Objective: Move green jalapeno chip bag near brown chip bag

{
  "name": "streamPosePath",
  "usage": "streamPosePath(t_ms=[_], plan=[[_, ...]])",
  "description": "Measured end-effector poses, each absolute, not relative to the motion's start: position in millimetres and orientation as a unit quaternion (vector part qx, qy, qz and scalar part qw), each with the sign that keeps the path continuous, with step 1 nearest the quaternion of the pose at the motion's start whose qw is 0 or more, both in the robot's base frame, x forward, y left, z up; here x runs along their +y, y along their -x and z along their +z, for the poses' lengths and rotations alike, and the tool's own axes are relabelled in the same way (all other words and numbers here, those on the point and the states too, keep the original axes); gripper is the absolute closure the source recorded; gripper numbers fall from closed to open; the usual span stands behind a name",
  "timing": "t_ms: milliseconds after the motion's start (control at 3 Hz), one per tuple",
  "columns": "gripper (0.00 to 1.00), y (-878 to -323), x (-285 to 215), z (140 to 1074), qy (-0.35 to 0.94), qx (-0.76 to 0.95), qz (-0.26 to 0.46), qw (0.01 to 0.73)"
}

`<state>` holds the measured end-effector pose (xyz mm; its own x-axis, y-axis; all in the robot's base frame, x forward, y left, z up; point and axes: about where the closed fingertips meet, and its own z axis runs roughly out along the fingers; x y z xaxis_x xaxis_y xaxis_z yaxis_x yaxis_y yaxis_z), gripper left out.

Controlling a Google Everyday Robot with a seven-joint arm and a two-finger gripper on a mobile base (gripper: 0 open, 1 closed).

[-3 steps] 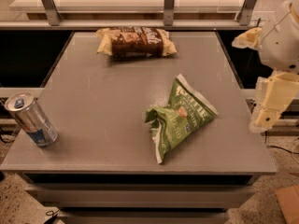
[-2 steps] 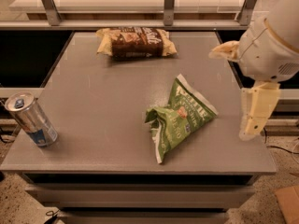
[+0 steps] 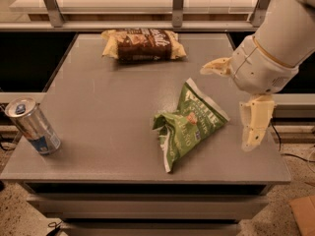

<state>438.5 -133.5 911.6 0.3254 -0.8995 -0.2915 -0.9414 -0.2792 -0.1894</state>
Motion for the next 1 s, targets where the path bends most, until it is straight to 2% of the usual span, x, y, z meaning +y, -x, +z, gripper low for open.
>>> streamPosePath(t_ms=[1000], plan=[[0.00,-460,-95,898,0.867,0.446,0.073,0.212]])
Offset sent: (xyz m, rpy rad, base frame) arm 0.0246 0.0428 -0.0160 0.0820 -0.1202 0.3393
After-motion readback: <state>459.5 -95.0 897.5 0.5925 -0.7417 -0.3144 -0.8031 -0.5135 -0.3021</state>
